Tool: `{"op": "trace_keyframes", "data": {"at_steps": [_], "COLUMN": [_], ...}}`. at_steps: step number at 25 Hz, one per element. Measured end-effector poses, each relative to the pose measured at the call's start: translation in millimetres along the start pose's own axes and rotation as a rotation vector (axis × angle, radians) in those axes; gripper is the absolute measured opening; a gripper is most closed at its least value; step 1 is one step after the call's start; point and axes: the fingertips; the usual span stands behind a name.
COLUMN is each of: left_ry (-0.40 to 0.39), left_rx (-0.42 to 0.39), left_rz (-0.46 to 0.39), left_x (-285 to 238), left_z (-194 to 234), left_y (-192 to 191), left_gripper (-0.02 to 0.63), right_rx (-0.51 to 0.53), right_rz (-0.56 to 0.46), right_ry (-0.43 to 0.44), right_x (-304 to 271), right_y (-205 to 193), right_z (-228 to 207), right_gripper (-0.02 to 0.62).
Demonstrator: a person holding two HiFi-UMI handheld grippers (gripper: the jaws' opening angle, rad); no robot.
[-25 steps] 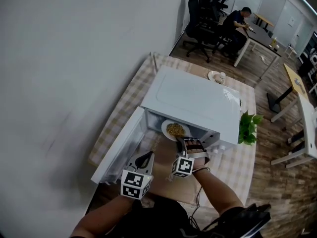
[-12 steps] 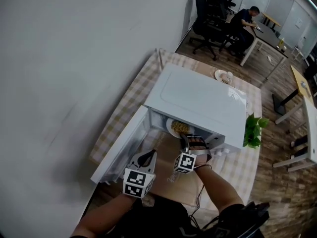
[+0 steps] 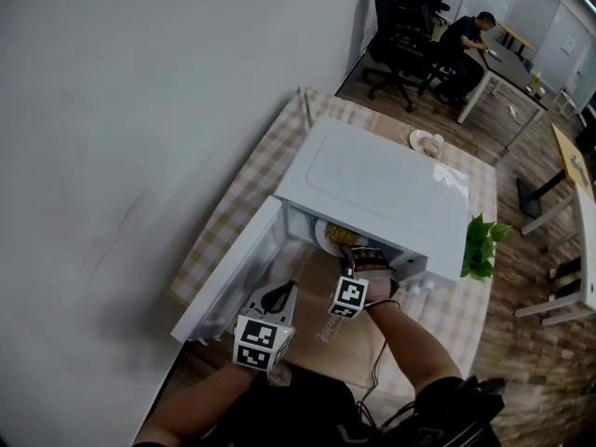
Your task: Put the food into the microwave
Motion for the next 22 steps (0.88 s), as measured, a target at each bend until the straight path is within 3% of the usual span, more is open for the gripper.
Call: {"op": "trace_keyframes", "data": {"at_steps": [22], "left_ry": [0.012], "left_rx": [-0.018], "left_rz": [0.007], "left_x": [12], "left_z": [1], "left_y": [-5], "left_gripper": [0.009], "right_rx": [-0.003], "right_rz": [-0.013], "right_ry": [0.076], "right_x": [8], "right_y": [8], "right_z": [11], "right_gripper": [0.095]}}
Point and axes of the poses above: the fingertips, and each gripper's own axes: x backward along the fingers, z to its left, y out of its top, and after that the axes turned 2 degrees about -z, right-handed
